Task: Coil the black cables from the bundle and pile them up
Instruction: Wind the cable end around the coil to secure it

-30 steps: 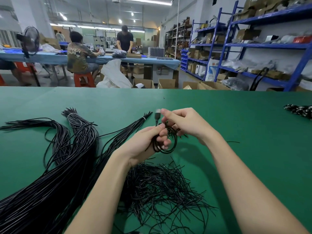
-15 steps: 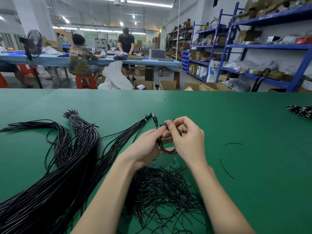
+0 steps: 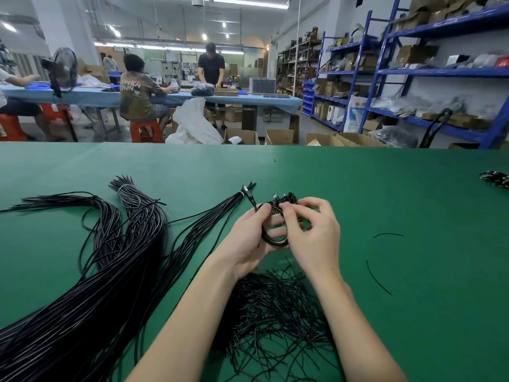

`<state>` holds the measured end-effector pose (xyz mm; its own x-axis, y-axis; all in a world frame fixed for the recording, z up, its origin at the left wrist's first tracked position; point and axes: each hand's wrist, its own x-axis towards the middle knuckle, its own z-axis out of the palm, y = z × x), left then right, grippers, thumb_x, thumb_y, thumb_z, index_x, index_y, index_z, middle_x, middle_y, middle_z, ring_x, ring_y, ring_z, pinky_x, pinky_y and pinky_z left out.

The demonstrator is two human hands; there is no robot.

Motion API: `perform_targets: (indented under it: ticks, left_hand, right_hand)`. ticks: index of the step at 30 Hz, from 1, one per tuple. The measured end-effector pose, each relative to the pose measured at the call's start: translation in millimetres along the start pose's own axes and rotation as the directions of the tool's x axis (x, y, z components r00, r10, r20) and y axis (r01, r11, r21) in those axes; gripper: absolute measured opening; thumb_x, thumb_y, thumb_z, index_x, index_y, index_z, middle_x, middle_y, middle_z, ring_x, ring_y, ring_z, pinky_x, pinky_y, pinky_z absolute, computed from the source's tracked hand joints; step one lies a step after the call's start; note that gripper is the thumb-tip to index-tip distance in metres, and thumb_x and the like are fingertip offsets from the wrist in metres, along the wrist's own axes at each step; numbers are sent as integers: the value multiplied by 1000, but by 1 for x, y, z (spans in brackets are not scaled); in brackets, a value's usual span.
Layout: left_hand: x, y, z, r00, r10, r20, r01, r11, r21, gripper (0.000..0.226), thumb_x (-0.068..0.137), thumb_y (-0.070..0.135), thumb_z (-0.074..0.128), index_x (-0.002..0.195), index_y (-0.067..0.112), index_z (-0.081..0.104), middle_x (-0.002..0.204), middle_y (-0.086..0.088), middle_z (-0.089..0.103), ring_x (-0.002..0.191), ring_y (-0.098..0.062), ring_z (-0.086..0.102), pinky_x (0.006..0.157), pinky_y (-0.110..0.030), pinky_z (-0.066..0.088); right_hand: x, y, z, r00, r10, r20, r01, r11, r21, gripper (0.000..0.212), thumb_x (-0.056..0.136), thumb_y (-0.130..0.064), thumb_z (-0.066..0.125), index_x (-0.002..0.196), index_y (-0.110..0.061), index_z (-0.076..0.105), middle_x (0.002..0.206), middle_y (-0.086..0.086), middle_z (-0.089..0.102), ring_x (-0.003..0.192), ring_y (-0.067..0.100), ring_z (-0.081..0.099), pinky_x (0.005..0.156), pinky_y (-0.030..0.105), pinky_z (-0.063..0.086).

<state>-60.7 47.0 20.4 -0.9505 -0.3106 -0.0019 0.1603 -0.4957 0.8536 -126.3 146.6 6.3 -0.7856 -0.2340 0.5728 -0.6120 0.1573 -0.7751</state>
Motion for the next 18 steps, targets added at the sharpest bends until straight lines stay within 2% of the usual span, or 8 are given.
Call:
perform_targets:
  ticks: [3,6,8,10,12,14,16,18]
  left_hand:
    - [4,-2,-6,994,55,-91,-50,997,54,18,111,23,32,103,12,44,103,-17,76,89,-29,76,76,-46,62]
    - [9,-6,-12,975,137,-175,-117,986,116,19,110,24,36,104,10,47,93,-6,78,95,-29,73,86,-47,58]
    - [8,-6,-12,970,161,-183,-142,983,113,20,110,24,37,99,10,47,93,-8,77,93,-30,73,78,-44,60]
    - [6,-5,-11,977,148,-155,-136,987,81,20,110,24,35,99,10,44,105,-16,75,98,-33,73,69,-40,60]
    - [5,-5,-9,986,136,-100,-129,989,69,21,111,24,33,102,9,43,112,-18,73,106,-35,71,77,-43,60]
    - [3,-5,-7,989,141,-40,-138,988,71,23,111,23,31,97,10,44,115,-19,72,109,-36,69,84,-45,59]
    - [3,-5,-4,990,137,-15,-136,989,55,26,111,23,31,90,11,43,115,-21,72,109,-38,69,83,-44,60]
    - [3,-4,-3,992,125,-33,-123,992,32,22,110,22,33,97,7,41,112,-21,73,104,-38,71,76,-42,61]
  right_hand:
    - [-1,-9,-11,997,64,43,-64,998,-9,17,88,-41,73,75,-30,70,79,-12,66,68,4,54,67,21,48]
    - [-3,-21,-16,974,95,205,-88,995,-45,22,85,-46,75,70,-29,74,68,-21,68,61,-3,58,55,10,39]
    - [-8,-25,-14,891,180,418,-199,980,4,20,89,-42,72,78,-27,79,69,-19,72,53,-5,59,54,6,39]
    - [-11,-25,-14,803,255,539,-356,930,90,18,94,-33,69,85,-21,80,77,-6,76,50,3,56,49,15,40]
    - [-12,-24,-16,742,296,601,-476,864,163,12,94,-23,70,92,-17,80,89,-1,78,52,7,56,44,18,38]
    - [-13,-22,-16,703,315,638,-558,800,220,8,94,-18,71,94,-16,79,88,-2,78,50,6,55,41,16,35]
    - [-12,-19,-15,677,321,662,-607,752,256,8,94,-16,71,90,-15,78,81,-3,76,47,5,50,40,15,33]
    - [-11,-18,-13,640,324,697,-651,711,267,9,93,-14,71,86,-14,77,76,-3,73,46,2,44,39,13,31]
